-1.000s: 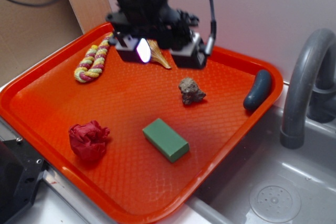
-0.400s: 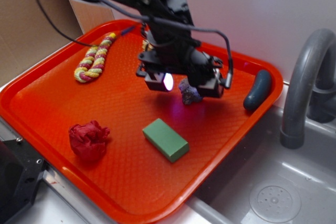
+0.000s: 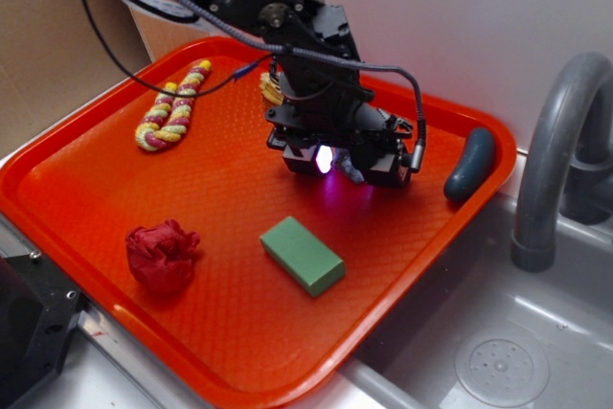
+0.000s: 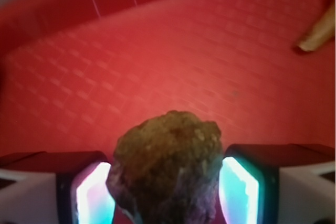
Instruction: Grab the rock.
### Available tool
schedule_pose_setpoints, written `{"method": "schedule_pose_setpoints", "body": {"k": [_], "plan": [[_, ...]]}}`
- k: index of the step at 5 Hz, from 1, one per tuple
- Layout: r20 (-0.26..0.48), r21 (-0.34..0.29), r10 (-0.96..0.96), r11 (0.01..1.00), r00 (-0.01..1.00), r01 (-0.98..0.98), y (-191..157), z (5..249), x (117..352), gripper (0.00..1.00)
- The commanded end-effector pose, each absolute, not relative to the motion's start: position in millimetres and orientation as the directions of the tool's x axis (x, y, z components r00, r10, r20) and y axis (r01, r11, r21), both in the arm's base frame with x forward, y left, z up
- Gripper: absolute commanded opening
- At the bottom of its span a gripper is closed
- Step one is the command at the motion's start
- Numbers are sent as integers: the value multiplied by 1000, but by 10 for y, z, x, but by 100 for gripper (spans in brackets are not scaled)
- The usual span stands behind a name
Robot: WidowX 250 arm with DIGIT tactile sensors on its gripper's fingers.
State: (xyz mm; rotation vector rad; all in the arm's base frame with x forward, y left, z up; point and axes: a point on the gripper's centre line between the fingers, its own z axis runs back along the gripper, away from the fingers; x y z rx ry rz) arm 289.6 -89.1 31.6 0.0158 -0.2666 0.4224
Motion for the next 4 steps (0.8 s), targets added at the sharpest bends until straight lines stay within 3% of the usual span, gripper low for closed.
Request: {"method": "schedule_pose_setpoints", "body": {"k": [1,2,3,4], "plan": [[258,62,292,946,921,-317,-405,1365,2738,0],[246,102,274,946,930,-306,-246,1862,2666,0],[219,90,242,960,945,-266,-166,2305,2578,0],[188,68,142,985,972,-158,-280,2564,2546,0]]}}
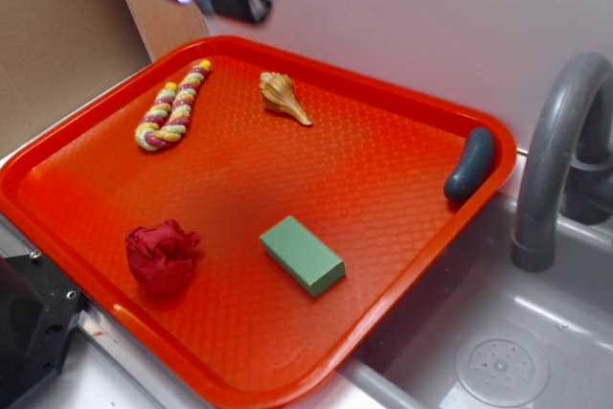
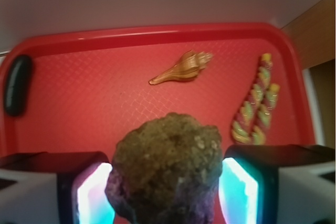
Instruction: Grab the rock.
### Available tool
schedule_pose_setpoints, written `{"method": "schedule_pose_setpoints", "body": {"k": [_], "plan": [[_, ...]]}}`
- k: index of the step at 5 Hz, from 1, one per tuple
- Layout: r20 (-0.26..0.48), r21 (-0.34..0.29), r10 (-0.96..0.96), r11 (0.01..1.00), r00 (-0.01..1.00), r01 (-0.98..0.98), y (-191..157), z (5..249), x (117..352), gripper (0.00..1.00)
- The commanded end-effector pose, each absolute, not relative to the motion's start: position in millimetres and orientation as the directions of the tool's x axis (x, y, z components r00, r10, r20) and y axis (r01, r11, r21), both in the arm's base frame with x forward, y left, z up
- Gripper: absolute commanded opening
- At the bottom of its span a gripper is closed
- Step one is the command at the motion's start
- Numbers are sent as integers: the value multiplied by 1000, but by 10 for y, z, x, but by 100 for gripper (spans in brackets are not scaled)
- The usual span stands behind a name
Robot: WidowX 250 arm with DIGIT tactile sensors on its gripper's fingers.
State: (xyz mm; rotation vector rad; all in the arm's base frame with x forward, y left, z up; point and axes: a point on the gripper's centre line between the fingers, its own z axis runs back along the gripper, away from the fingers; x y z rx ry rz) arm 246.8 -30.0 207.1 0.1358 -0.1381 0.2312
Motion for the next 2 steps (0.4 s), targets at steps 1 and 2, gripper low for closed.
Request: {"method": "schedule_pose_setpoints", "body": {"k": [1,2], "plan": [[228,65,91,992,970,-108,-349,2708,2483,0],[185,92,-2,996,983,-15,-339,2592,2425,35]]}}
